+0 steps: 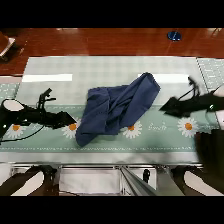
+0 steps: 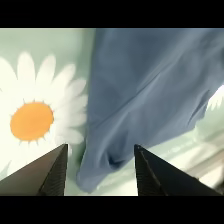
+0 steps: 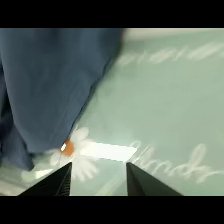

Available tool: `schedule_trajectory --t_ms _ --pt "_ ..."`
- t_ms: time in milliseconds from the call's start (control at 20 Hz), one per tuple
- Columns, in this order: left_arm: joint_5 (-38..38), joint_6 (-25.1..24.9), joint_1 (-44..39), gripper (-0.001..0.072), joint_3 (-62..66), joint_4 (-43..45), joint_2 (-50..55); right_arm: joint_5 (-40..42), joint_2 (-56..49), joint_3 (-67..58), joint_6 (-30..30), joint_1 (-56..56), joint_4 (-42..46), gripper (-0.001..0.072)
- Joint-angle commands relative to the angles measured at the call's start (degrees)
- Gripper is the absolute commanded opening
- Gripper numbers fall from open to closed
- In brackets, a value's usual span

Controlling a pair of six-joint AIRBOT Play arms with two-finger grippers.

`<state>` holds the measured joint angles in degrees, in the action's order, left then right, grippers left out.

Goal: Fold the shirts.

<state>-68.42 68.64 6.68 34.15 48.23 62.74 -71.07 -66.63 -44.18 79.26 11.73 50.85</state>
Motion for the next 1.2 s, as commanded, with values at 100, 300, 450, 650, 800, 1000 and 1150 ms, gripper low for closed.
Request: schedule_trajectory --t_ms 100,300,450,650,800,1000,1150 --pt "-2.27 -2.05 -2.49 0.0506 -0.72 -0.37 9.22 10.12 5.14 13.84 1.33 -11.91 -7.52 0.0414" --pt "0.85 -6.23 -6.95 0.0092 -0.79 -6.56 12.61 18.75 4.98 13.84 6.19 -17.70 -7.48 0.0414" --pt "0.92 -10.03 -8.87 0.0018 -0.76 -9.31 13.20 19.04 2.10 13.77 6.40 -18.38 -9.66 0.0414" --pt "0.87 -10.78 -8.83 0.0018 -0.76 -9.27 13.20 18.84 -4.02 13.77 3.10 -18.38 -15.69 0.0414" --pt "0.92 -10.99 -8.83 0.0018 -0.76 -9.29 13.20 18.95 -7.89 12.96 -0.44 -18.38 -21.16 0.0414" --pt "0.87 -10.97 -8.85 0.0018 -0.76 -9.42 13.20 18.91 -12.31 8.55 -1.81 -18.40 -23.89 0.0414" --pt "0.94 -10.99 -8.83 0.0018 -0.76 -9.51 13.20 18.40 -15.74 4.28 -3.72 -18.38 -25.55 0.0401"
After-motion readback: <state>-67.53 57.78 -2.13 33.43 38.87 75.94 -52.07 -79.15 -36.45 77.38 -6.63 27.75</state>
